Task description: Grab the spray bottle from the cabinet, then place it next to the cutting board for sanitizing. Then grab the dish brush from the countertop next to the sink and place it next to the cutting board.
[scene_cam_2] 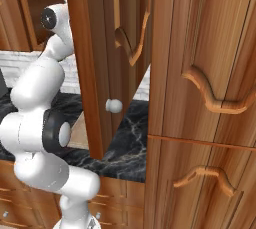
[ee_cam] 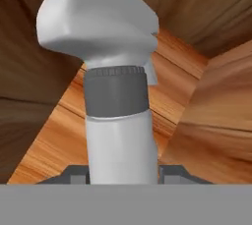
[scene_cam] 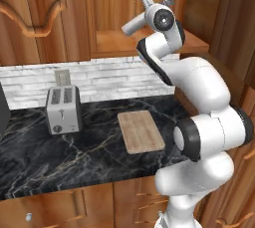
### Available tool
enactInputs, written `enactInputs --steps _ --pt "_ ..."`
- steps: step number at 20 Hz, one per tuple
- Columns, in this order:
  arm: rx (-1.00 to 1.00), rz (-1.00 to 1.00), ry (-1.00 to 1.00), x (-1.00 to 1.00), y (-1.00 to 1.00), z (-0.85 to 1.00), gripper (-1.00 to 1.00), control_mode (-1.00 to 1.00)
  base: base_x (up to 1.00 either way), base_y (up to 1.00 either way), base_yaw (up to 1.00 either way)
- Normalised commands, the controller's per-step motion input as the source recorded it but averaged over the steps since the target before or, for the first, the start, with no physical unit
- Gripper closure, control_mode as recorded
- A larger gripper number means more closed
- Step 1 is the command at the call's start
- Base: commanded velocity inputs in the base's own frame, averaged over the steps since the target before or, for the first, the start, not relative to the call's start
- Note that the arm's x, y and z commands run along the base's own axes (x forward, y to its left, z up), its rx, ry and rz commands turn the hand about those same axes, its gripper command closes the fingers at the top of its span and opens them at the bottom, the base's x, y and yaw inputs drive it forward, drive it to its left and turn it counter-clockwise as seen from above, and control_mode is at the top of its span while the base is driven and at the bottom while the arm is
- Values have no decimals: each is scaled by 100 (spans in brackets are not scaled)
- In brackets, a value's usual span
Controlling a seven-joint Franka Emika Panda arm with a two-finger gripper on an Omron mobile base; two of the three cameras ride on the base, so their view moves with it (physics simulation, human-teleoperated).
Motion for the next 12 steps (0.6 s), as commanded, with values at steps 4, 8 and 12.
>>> enactInputs --steps 4,8,12 --pt "24 -2 1 -100 2 8 100 -100 0 0 0" --pt "12 0 21 -100 2 42 100 -100 0 0 0" --pt "3 0 11 -100 0 31 100 -100 0 0 0"
